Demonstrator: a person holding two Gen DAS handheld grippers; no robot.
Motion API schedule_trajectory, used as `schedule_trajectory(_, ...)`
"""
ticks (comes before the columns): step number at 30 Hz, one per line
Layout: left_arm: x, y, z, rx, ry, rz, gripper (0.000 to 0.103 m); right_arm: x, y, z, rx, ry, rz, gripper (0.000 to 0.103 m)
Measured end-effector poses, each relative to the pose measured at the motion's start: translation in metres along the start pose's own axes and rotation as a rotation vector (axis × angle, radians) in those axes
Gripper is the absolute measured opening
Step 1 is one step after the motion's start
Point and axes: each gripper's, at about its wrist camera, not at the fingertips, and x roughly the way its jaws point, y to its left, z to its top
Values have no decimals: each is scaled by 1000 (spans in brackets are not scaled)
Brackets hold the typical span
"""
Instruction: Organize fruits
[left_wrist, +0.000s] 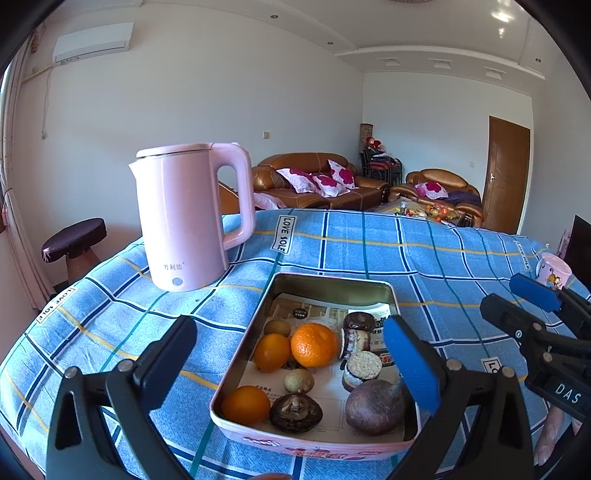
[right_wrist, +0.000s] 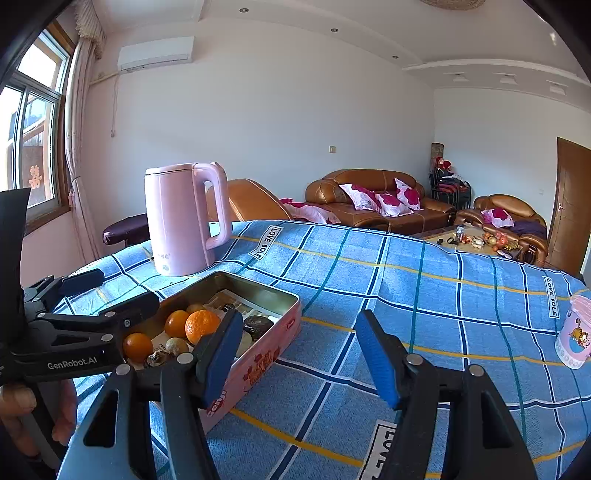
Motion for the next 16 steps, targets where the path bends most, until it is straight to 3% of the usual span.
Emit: schedule_trajectory(16, 2, -4, -1, 6, 1, 15, 103, -1, -10, -5, 6, 18, -9, 65)
